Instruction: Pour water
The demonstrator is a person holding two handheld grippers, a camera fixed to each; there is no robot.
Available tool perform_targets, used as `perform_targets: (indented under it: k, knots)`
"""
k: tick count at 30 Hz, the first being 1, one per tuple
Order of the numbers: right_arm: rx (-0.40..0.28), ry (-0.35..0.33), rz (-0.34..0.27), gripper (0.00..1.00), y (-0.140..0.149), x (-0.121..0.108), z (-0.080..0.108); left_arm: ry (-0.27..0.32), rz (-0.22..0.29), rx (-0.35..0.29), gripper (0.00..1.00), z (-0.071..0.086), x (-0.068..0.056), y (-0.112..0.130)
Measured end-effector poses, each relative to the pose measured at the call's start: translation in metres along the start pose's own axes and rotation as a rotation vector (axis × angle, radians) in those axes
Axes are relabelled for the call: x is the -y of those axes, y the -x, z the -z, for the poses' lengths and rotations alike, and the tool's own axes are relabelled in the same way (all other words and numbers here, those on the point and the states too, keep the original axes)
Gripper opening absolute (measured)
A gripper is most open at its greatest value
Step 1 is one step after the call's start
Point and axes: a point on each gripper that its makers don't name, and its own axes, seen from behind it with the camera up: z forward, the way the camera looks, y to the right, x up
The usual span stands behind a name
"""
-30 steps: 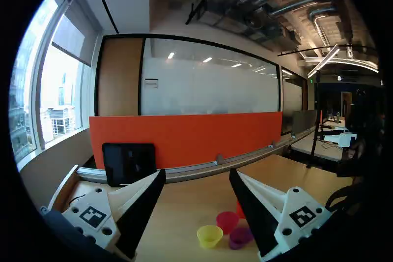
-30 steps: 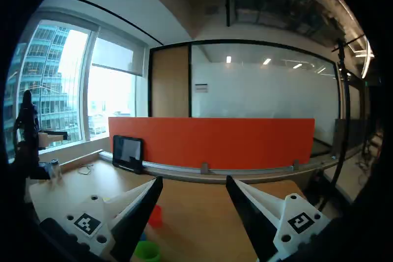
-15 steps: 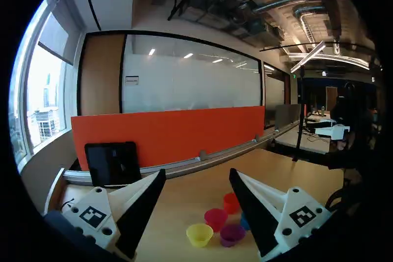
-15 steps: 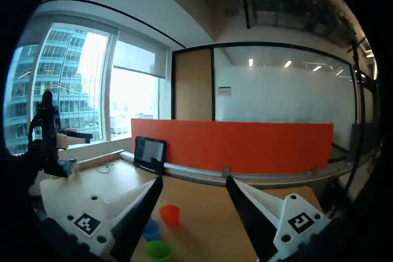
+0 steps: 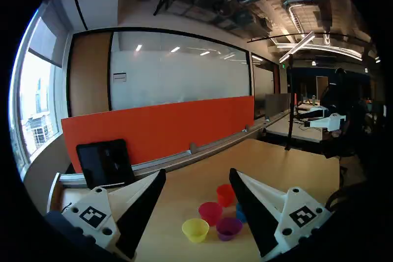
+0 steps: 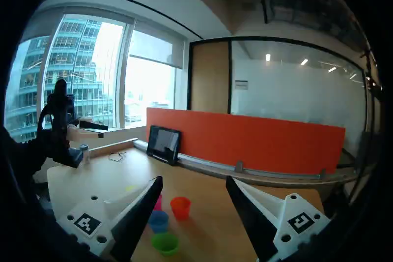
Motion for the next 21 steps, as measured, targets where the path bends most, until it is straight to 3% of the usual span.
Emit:
perform_targets:
  k: [11,21]
  knots:
    - [0.064,-0.077,-0.005,0.99,0.016,0.018,0.003,0.046,-0.023,0.054,0.96,-0.004,-0.009,0.016]
    - [0.15,-0.137,0.029,0.99,0.047,0.03,0.008,0.098,-0.011,0.103,0.96,-0.014,-0.02,0.029]
